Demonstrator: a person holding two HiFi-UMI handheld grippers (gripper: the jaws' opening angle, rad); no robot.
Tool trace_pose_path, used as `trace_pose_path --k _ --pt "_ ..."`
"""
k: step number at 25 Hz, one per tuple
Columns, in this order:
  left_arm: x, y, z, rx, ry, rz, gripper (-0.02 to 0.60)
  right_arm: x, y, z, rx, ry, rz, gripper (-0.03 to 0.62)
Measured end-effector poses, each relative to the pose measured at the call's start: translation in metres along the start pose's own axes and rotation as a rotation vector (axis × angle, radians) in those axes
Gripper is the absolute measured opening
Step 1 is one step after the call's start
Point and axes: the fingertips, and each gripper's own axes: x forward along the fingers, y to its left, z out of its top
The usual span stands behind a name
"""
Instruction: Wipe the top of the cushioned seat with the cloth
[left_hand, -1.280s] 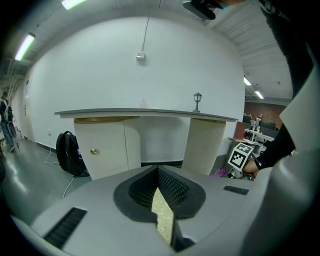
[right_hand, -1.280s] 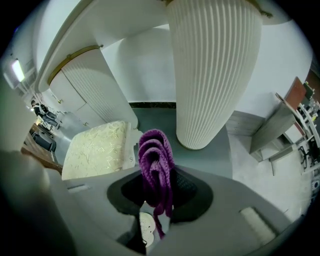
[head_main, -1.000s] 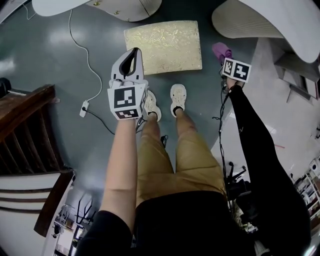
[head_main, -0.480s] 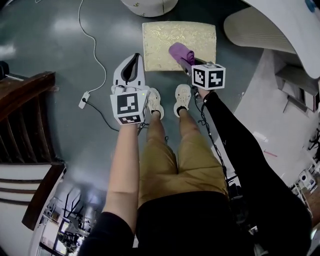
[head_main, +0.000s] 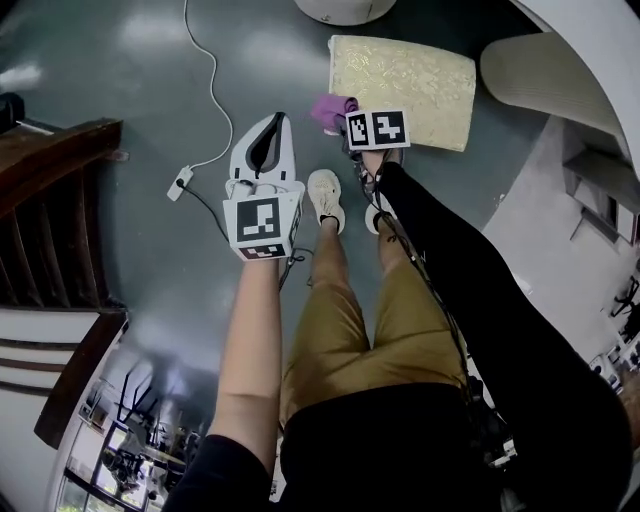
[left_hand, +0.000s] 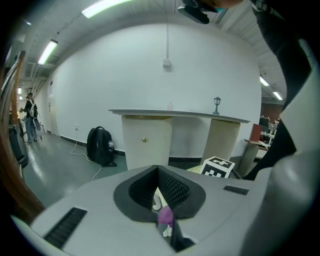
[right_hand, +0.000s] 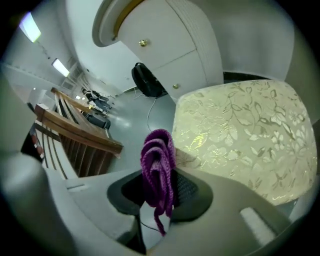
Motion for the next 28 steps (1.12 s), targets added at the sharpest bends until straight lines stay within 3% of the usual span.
trace_pose_path --k 8,22,28 --pt "0.018 -0.002 0.001 -0.017 -0.006 -0.032 0.008 -0.035 -0.069 0.005 0.003 -0.039 -0.148 0.089" --pt "0.062 -0.078 0.013 0.048 0.002 -0.168 0.008 -0.191 -0.296 -0.030 0.253 -0.167 -0.486 0.089" --pt "0.062 -0.091 0.012 0.065 0.010 -0.180 0.008 -0.226 -0.334 -0.047 0.303 -0.190 -0.560 0.089"
